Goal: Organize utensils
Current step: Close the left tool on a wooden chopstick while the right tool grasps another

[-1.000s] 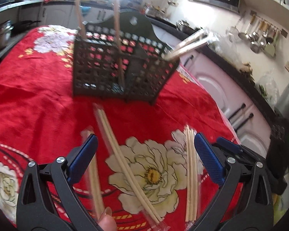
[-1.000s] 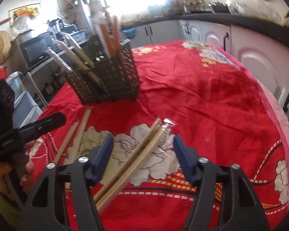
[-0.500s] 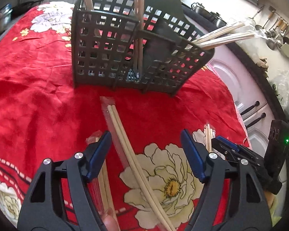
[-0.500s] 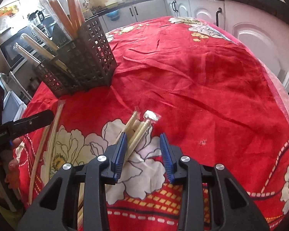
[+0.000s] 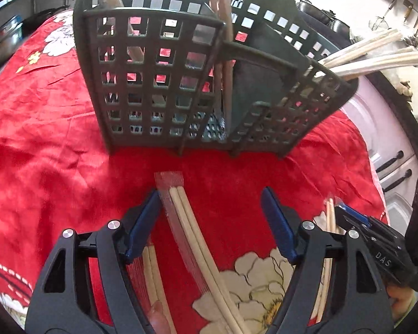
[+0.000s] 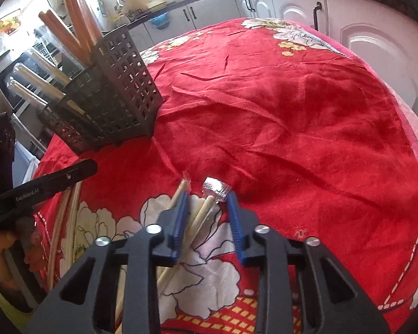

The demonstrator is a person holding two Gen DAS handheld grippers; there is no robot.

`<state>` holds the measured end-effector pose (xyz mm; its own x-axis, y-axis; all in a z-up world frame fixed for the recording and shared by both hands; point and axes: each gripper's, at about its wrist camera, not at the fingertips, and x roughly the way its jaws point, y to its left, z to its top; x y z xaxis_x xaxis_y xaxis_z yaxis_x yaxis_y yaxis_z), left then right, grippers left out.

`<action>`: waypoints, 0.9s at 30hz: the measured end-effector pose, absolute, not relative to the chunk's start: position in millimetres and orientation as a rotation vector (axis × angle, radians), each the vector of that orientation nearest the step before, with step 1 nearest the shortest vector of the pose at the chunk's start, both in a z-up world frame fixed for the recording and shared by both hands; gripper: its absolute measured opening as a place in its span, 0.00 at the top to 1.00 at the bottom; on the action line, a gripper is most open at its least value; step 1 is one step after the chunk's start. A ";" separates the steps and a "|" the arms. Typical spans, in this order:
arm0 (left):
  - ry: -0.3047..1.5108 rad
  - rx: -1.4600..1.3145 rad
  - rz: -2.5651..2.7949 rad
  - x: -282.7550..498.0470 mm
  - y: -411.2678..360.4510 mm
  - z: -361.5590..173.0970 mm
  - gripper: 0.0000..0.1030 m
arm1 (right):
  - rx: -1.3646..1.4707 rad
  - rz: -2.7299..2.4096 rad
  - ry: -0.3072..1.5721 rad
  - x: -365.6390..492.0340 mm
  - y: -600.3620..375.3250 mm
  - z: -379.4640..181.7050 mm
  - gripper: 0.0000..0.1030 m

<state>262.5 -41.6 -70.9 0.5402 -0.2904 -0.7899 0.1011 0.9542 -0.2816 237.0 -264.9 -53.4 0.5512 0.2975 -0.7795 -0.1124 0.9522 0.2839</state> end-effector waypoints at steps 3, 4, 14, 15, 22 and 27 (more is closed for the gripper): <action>0.970 -0.182 -0.213 265.6 -41.1 -71.2 0.47 | 0.252 0.246 0.949 236.5 -271.8 -54.7 0.86; 0.968 -0.173 -0.206 266.5 -41.1 -71.8 0.48 | 0.278 0.249 0.942 235.2 -275.3 -55.1 0.87; 0.941 -0.139 -0.175 270.4 -40.5 -71.0 0.89 | 0.395 0.260 0.828 209.3 -293.6 -35.8 0.90; 0.939 -0.159 -0.197 269.7 -39.8 -69.9 0.95 | 0.392 0.258 0.818 207.2 -294.0 -32.9 0.90; 0.886 -0.241 -0.304 249.0 -40.8 -54.9 0.96 | 0.367 0.260 0.746 191.9 -292.4 -8.8 0.90; 0.795 -0.303 -0.349 228.5 -31.5 -27.2 0.96 | 0.345 0.276 0.705 181.2 -286.5 9.7 0.91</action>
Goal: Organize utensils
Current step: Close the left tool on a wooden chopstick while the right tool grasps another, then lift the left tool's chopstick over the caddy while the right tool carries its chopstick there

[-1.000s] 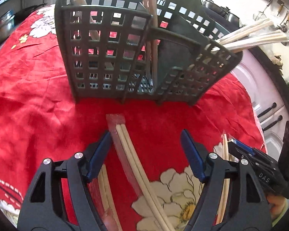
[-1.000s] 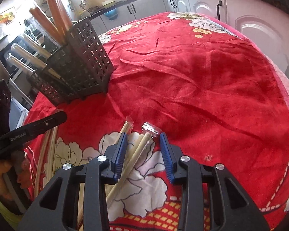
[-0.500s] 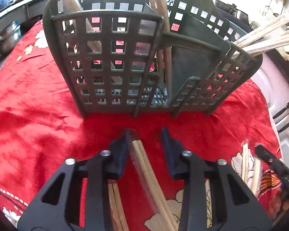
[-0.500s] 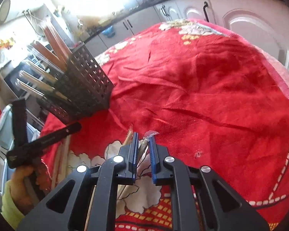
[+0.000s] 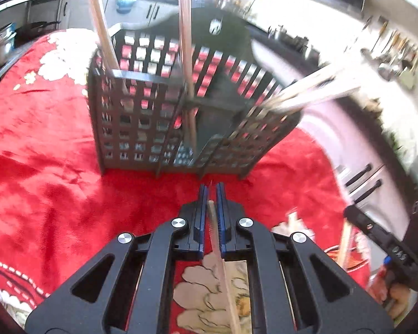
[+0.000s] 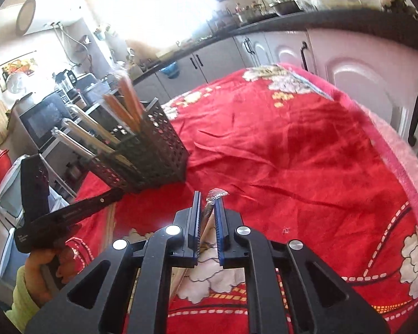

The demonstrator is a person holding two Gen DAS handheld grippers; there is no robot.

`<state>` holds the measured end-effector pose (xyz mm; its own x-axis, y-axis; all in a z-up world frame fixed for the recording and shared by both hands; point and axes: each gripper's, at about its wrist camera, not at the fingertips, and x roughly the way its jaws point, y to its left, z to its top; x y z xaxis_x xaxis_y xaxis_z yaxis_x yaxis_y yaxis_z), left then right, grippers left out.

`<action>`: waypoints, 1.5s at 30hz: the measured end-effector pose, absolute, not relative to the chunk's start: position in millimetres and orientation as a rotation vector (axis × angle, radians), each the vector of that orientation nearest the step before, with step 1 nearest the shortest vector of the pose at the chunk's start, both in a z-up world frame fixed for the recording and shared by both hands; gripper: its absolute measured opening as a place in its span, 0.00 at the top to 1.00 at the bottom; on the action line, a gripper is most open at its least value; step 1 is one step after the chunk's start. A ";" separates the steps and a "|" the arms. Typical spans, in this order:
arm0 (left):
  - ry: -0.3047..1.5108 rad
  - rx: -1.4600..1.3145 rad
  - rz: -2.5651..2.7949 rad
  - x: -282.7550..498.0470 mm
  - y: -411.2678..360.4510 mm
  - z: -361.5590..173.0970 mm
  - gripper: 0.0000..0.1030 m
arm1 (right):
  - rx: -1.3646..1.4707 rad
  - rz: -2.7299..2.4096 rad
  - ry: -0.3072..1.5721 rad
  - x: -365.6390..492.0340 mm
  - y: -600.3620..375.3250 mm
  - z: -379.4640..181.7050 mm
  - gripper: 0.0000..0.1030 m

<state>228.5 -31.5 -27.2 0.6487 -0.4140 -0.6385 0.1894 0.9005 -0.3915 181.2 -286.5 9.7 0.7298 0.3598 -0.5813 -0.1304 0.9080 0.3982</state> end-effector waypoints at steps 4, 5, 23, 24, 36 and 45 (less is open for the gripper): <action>0.725 -0.342 -0.360 215.5 -15.8 -2.9 0.97 | 0.317 0.293 0.669 175.9 -276.7 26.8 0.92; 0.701 -0.350 -0.357 211.3 -11.2 4.5 0.97 | 0.306 0.300 0.655 173.9 -272.8 32.5 0.92; 0.473 -0.370 -0.324 167.6 32.1 81.4 0.97 | 0.185 0.478 0.466 157.6 -205.6 114.6 0.94; 0.460 -0.367 -0.320 165.8 34.6 86.6 0.97 | 0.183 0.484 0.456 157.0 -203.5 118.5 0.94; 0.339 -0.371 -0.316 157.6 44.1 129.0 0.97 | 0.134 0.529 0.311 161.8 -178.0 165.5 0.94; 0.248 -0.366 -0.334 164.6 38.2 166.7 0.97 | 0.112 0.504 0.221 170.6 -178.9 192.0 0.94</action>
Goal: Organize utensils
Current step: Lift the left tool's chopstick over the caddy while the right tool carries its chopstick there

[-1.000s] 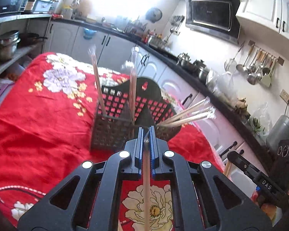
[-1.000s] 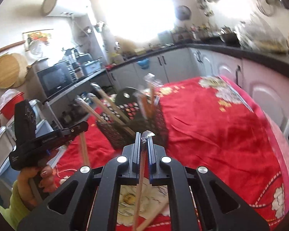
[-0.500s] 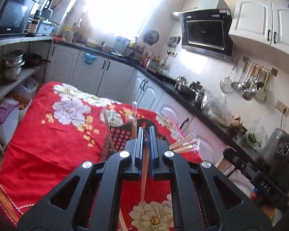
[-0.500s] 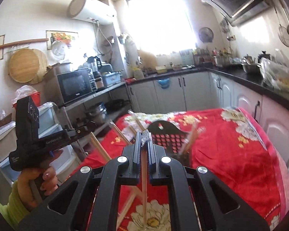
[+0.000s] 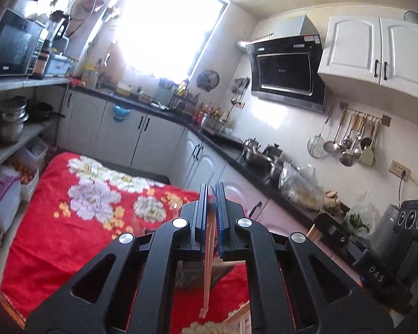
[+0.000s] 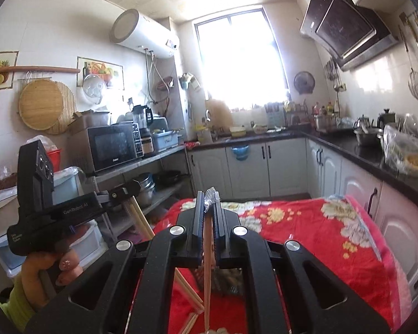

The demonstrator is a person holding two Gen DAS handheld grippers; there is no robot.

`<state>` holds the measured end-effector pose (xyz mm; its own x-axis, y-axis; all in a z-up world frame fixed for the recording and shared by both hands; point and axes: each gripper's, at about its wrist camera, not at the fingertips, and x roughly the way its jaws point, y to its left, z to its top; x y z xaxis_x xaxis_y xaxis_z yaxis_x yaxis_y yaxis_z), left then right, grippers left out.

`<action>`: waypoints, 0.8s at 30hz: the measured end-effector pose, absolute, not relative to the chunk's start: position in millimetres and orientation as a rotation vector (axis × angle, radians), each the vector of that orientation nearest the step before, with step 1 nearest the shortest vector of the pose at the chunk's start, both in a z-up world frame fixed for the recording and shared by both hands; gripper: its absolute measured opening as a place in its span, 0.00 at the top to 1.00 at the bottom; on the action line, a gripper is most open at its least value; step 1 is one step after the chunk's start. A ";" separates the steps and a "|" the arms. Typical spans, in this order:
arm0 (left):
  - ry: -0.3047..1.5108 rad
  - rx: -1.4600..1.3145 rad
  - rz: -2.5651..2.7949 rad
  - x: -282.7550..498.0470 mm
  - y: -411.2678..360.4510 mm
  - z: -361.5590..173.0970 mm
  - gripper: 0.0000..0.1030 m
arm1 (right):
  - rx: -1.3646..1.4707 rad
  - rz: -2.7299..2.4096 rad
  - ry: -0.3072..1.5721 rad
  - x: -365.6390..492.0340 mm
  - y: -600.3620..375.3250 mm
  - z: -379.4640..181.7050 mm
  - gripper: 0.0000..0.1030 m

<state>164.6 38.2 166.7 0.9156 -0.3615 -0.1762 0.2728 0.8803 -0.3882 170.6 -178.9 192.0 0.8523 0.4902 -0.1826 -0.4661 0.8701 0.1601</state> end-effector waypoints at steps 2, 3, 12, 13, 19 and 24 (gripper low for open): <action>0.231 -0.365 -0.345 168.0 34.9 175.6 0.97 | 0.103 0.490 0.204 174.1 -179.8 197.3 0.94; 0.223 -0.364 -0.347 169.1 34.0 178.7 0.97 | 0.103 0.485 0.199 175.6 -180.7 199.0 0.94; 0.141 -0.378 -0.332 187.4 20.3 197.6 0.97 | 0.108 0.429 0.131 190.5 -188.9 213.6 0.94; 0.138 -0.380 -0.327 191.3 18.5 199.4 0.97 | 0.105 0.420 0.124 193.3 -189.2 214.8 0.94; 0.113 -0.417 -0.301 219.7 10.9 199.6 0.97 | 0.092 0.371 0.116 210.8 -188.1 213.4 0.94; 0.093 -0.397 -0.254 233.1 0.4 188.9 0.97 | 0.109 0.356 0.126 230.0 -190.2 202.7 0.94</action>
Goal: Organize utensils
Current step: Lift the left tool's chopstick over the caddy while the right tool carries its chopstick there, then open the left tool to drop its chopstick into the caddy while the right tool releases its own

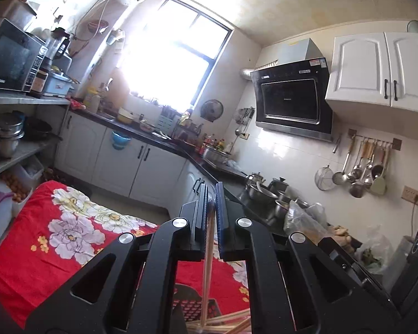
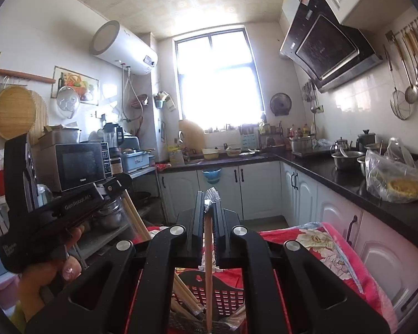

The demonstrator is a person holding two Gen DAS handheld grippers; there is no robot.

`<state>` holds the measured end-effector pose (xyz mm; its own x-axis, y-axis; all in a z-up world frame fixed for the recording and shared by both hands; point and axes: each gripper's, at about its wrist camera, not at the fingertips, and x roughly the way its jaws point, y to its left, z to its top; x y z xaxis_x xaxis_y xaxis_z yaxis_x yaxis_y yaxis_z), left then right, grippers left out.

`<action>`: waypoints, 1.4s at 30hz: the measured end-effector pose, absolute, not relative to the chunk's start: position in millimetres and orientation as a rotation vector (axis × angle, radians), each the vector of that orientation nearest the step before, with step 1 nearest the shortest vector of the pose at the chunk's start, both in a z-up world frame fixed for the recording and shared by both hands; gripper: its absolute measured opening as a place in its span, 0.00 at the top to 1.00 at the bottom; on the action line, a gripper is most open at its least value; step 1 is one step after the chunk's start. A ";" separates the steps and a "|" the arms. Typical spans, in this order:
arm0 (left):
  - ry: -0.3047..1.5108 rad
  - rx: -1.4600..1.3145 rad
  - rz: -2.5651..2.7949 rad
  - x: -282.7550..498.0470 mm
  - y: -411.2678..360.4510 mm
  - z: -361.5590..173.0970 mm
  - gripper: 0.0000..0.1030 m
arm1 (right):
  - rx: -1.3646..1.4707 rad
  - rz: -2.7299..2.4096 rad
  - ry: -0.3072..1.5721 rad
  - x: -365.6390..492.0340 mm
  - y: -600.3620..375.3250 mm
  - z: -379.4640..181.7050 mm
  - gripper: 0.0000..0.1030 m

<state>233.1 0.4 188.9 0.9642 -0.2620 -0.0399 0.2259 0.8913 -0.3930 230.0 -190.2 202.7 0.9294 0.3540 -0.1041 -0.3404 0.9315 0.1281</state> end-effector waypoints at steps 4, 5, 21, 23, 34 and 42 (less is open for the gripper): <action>0.057 -0.364 -0.203 236.1 -3.5 180.5 0.97 | 0.113 0.348 0.137 246.0 -191.4 194.4 0.94; 0.048 -0.347 -0.188 236.8 -4.9 178.2 0.97 | 0.116 0.345 0.137 250.7 -191.7 192.3 0.94; 0.121 -0.282 -0.175 266.2 -16.5 115.5 0.97 | 0.097 0.240 0.091 286.1 -196.8 146.7 0.94; 0.137 -0.270 -0.179 269.1 -18.9 109.1 0.97 | 0.083 0.229 0.090 285.8 -196.0 139.5 0.94; 0.226 -0.211 -0.187 270.9 -29.3 92.1 0.97 | 0.098 0.246 0.228 290.9 -201.0 114.3 0.94; 0.304 -0.220 -0.188 260.4 -26.0 85.2 0.97 | 0.127 0.271 0.326 277.4 -204.0 103.4 0.94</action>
